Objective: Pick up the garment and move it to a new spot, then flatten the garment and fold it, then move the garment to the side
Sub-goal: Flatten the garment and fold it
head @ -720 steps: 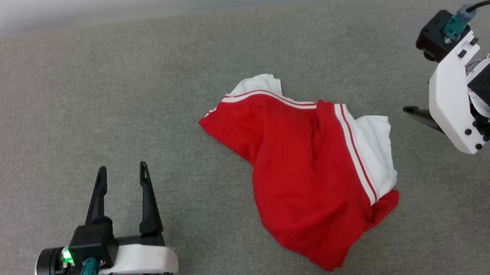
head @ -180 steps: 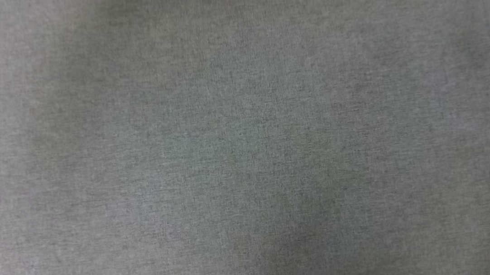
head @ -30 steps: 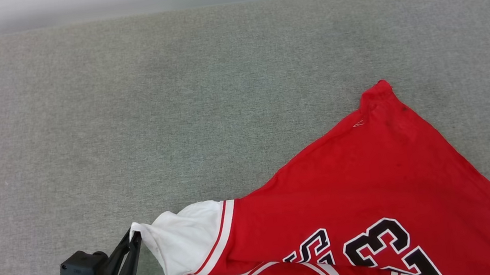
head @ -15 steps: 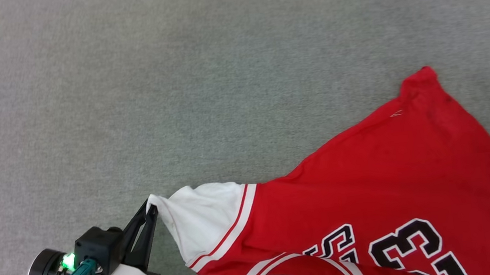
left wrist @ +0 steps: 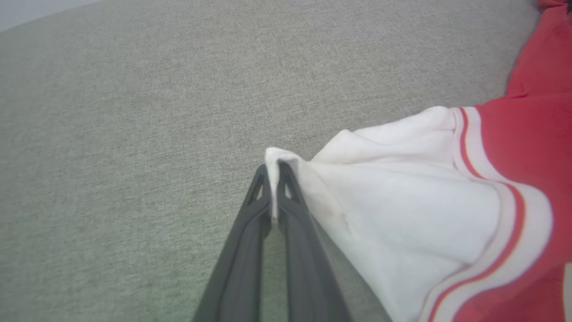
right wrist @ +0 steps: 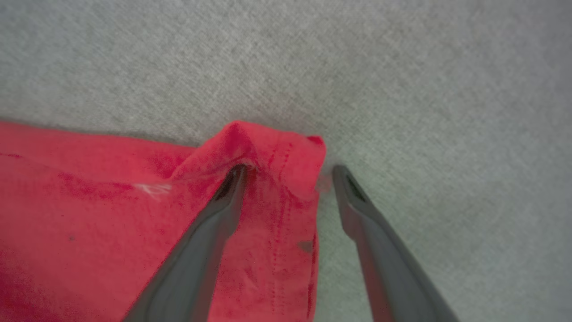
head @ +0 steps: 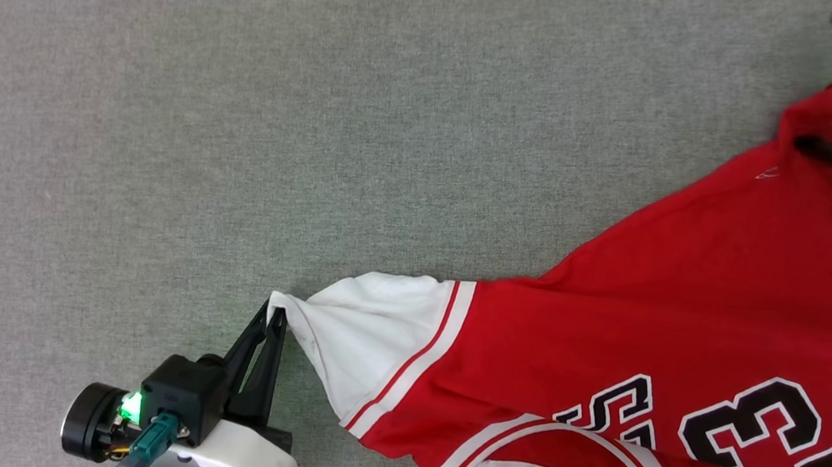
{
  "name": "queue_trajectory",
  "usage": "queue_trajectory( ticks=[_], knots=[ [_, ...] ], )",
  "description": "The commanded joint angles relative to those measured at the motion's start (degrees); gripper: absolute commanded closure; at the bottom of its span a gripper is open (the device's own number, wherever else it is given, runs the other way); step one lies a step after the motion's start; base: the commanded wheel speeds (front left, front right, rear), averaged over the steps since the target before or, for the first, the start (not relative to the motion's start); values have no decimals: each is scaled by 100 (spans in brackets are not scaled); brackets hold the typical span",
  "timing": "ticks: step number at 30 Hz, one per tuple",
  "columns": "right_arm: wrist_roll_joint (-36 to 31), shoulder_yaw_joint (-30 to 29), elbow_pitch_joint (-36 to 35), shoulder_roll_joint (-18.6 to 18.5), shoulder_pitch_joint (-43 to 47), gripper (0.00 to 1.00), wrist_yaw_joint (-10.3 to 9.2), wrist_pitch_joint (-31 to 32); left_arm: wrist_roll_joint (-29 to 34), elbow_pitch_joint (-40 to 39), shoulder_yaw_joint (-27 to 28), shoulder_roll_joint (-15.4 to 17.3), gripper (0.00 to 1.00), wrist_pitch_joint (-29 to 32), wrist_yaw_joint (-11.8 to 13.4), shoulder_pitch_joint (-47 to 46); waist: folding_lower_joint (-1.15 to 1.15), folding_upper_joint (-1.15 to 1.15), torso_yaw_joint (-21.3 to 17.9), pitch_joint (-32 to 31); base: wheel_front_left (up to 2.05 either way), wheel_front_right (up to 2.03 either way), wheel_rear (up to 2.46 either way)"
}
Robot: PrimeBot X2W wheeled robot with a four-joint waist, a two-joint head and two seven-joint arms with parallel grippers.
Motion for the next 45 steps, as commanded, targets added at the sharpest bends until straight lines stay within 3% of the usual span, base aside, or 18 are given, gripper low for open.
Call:
queue_trajectory(
  ticks=[1,6,7,8,9,21,22,28,35,45],
  knots=[
    [-42,81,132,75,-56,0,-4,-71,41,6,21,-14,100,-27,2,-89,0,0,55,95,0,0,0],
    [106,638,671,200,148,0,-4,-312,74,48,-10,-84,100,-1,-39,-153,0,0,82,172,0,0,0],
    [238,773,795,218,157,60,-4,-404,72,73,-23,-114,100,1,-47,-166,0,0,63,153,0,0,0],
    [238,773,795,218,157,60,-4,-404,72,73,-23,-114,100,1,-47,-166,0,0,63,153,0,0,0],
    [302,810,821,220,137,100,-4,-492,62,93,-30,-115,100,5,-51,-156,0,0,47,125,0,0,0],
    [643,788,452,-123,-334,100,-5,-2259,-50,248,-24,-51,100,-54,-3,115,0,0,-321,-854,0,0,0],
    [703,714,295,-229,-178,100,-4,-2652,39,262,25,-20,100,-99,50,138,0,0,-507,-1200,0,0,0],
    [537,390,27,-207,-34,100,-5,-3122,144,181,265,76,100,-139,95,-158,0,0,-808,-1522,0,0,0],
    [67,-272,-159,202,-277,100,-5,-3365,404,137,527,104,100,86,-125,-1151,0,0,-1066,-1466,0,0,0],
    [-1046,-1037,50,1099,-1548,100,-5,-3503,940,593,928,-17,100,773,-818,-3527,0,0,-1217,-722,0,0,0]
  ],
)
